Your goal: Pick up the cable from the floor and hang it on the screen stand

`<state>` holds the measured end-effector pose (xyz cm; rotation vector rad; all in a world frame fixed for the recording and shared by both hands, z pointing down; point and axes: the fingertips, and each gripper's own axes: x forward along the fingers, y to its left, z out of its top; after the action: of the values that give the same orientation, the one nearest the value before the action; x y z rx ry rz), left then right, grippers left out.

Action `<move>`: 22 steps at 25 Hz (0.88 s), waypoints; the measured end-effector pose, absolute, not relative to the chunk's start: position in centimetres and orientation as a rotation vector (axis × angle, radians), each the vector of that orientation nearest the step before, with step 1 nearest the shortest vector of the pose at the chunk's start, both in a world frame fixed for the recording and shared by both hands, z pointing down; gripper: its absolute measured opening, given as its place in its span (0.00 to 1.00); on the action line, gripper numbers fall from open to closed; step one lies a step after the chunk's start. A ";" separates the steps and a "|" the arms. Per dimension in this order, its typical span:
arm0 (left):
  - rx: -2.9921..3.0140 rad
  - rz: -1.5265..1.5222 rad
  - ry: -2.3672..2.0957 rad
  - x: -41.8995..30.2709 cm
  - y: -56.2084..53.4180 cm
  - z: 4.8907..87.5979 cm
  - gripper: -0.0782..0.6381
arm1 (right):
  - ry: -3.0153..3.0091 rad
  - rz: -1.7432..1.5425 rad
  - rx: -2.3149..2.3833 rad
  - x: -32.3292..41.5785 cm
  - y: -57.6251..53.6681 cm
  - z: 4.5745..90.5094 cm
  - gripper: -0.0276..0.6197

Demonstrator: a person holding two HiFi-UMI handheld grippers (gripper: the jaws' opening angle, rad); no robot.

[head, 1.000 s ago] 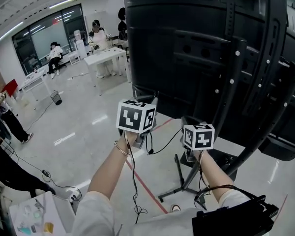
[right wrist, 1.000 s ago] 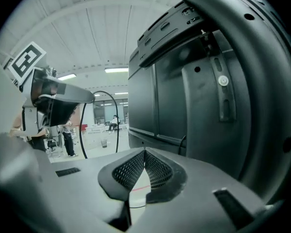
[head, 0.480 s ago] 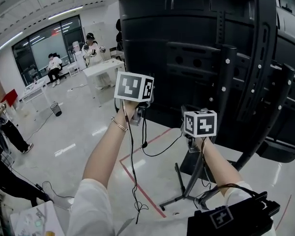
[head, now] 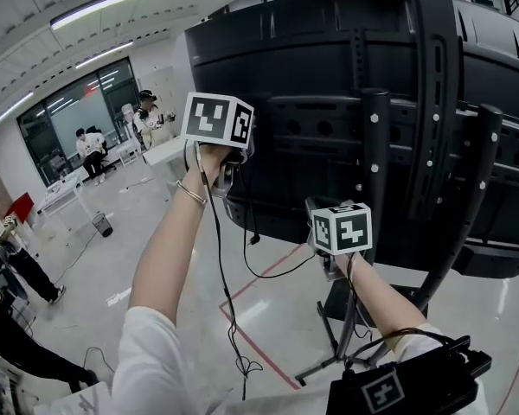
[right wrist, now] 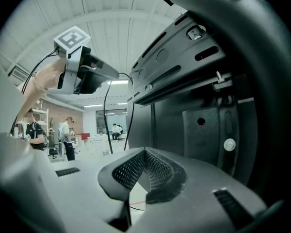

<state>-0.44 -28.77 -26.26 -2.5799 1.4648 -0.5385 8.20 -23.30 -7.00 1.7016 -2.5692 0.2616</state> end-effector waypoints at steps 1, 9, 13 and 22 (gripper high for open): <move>-2.571 -0.542 1.458 0.0 -28.7 -26.7 0.13 | -2.571 0.263 1.701 8.2 -23.4 -7.0 0.07; -2.512 -0.545 1.435 2.1 -28.9 -30.0 0.13 | -2.580 0.281 1.699 8.6 -23.4 -6.7 0.07; -2.502 -0.561 1.412 3.2 -28.4 -30.8 0.13 | -2.565 0.286 1.720 9.5 -23.5 -6.7 0.07; -2.579 -0.526 1.274 7.8 -25.4 -30.6 0.13 | -2.556 0.303 1.730 10.1 -22.4 -6.1 0.07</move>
<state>7.79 -25.41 -30.64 -2.5792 1.2741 -0.5263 10.13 -22.38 -6.13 1.7300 -2.5555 0.3027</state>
